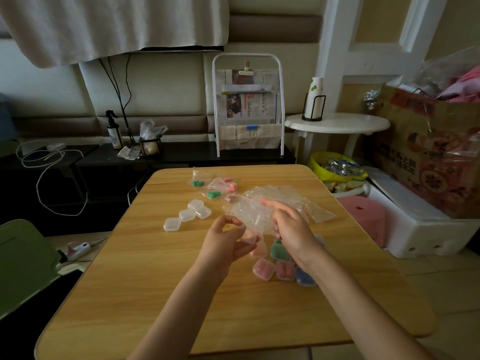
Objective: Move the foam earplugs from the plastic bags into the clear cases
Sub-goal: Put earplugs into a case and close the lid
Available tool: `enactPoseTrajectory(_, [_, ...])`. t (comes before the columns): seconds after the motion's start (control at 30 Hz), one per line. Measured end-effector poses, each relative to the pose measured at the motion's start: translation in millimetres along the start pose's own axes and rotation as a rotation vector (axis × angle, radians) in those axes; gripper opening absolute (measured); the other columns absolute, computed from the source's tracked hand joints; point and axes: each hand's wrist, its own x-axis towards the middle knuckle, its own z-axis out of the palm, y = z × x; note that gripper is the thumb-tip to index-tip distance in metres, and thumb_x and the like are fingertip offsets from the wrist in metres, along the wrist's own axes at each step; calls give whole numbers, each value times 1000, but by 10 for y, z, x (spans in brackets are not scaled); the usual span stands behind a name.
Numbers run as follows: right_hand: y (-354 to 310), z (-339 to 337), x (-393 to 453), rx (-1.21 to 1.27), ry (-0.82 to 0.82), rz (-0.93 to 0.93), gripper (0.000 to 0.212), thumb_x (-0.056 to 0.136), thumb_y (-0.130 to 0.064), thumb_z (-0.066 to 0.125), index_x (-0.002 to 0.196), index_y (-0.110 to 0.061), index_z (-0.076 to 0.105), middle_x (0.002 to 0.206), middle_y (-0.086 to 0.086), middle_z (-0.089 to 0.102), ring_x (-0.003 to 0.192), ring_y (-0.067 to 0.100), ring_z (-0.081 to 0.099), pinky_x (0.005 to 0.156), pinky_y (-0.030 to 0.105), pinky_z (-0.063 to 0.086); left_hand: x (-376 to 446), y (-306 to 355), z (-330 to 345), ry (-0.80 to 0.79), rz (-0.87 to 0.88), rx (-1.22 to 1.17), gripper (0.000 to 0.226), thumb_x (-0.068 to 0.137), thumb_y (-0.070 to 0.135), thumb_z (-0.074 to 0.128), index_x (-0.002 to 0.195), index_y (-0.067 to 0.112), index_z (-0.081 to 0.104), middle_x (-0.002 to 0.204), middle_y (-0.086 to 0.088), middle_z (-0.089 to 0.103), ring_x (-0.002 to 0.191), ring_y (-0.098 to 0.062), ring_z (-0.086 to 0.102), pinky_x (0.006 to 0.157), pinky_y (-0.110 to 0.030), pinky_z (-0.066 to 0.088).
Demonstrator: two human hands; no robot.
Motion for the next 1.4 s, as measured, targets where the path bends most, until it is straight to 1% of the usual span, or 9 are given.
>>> enactPoseTrajectory(0.13, [-20,70,-16,68,60,-111,22,92,-14,60,112,-19,53,89,-4,55,77,5,54,68,17,45,4,6,-23,4,15,4,6,92,0,56,97,3,58,85,-15,69,77,-28,69,70,-34,58])
enactPoseTrajectory(0.27, [-32,148,0,67,50,-134,18,80,-13,73,94,-9,63,76,-4,65,66,-1,61,61,13,49,-22,22,3,-83,-5,-72,12,91,1,55,102,-1,59,87,-17,69,75,-25,71,74,-35,58])
enactPoseTrajectory(0.37, [-30,171,0,67,3,-127,13,79,-14,74,90,-9,68,75,0,72,68,6,68,60,17,52,-20,39,5,-122,-3,-141,11,94,0,49,101,-2,58,83,-16,70,71,-23,71,74,-35,58])
enactPoseTrajectory(0.5, [-14,156,33,12,1,-150,9,85,-13,70,93,-10,68,77,2,74,70,12,69,70,33,58,-15,50,-4,-137,-7,-158,13,95,-2,46,100,-1,58,80,-17,70,69,-23,71,73,-34,58])
enactPoseTrajectory(0.7, [-27,158,-14,-101,58,-272,9,83,-8,71,85,-3,65,72,2,72,67,6,69,61,14,52,-4,24,-9,-136,37,-177,17,94,-1,49,109,1,56,94,-19,67,87,-28,65,84,-37,55])
enactPoseTrajectory(0.97, [-13,159,-7,-151,174,-299,3,80,-7,73,81,-9,73,75,-2,72,70,5,69,65,17,55,-54,36,43,-153,112,-121,26,93,1,52,118,-3,55,108,-24,65,99,-32,63,91,-39,52])
enactPoseTrajectory(1.2, [-98,127,-35,-235,156,-326,9,80,-12,74,78,-20,75,75,-11,71,73,1,67,66,18,54,-91,49,34,-166,152,-173,25,92,-3,48,115,-8,56,103,-24,67,93,-31,67,87,-39,55])
enactPoseTrajectory(1.33, [-122,142,-57,-342,174,-439,5,78,-8,75,83,-8,76,89,-14,50,80,-19,53,60,1,42,-109,46,50,-134,165,-189,16,93,-2,48,107,-5,57,85,-17,69,77,-23,69,75,-33,60])
enactPoseTrajectory(1.4, [-124,125,-48,-325,166,-422,6,78,-10,75,84,-10,76,89,-9,50,80,-19,51,60,1,41,-114,46,52,-120,174,-197,15,92,-2,50,105,-3,57,83,-16,69,76,-23,69,73,-33,60])
